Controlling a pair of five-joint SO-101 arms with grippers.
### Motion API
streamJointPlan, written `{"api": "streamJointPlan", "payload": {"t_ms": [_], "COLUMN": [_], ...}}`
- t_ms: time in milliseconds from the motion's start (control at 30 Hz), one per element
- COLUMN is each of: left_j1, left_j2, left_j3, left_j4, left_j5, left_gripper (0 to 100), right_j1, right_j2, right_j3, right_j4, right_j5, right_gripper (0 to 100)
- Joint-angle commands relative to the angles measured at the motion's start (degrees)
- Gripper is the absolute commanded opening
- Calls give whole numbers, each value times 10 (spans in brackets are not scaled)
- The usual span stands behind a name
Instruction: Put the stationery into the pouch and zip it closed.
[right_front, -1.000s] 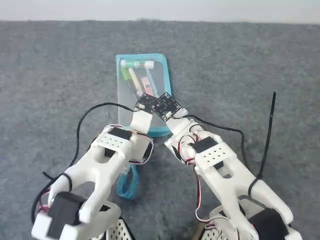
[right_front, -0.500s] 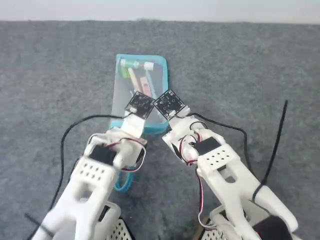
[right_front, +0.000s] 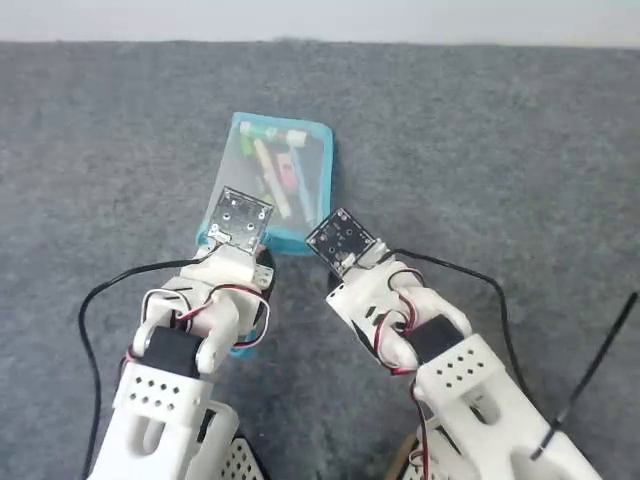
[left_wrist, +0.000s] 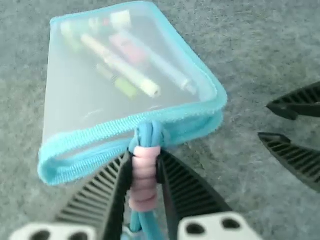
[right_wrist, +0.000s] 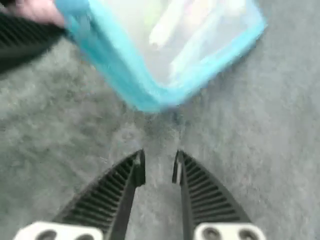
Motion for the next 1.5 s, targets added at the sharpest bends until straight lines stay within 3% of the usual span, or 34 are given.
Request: {"api": "streamJointPlan", "payload": {"t_ms": [0, 200, 400, 667, 1233, 1467], "left_j1": [-4, -4, -7, -33, -32, -32], "left_j2": [-25, -25, -25, -25, -25, -25], "left_j3": [-13, -13, -16, -29, -32, -32], "left_j4": [-4, -4, -3, 13, 31, 33], "left_j5": [-3, -3, -3, -3, -11, -33], "left_gripper": [10, 10, 10, 10, 11, 10], "right_j1": [-6, -7, -52, -56, -52, -27], "right_j2": [-25, -20, 71, 193, 222, 257], "right_j3": [-6, -6, -13, -84, -111, -146], "right_j4": [-3, -58, -116, -170, -165, -170], "right_j5": [-2, -2, 62, 155, 308, 318], "right_gripper": [117, 268, 268, 229, 191, 188]}}
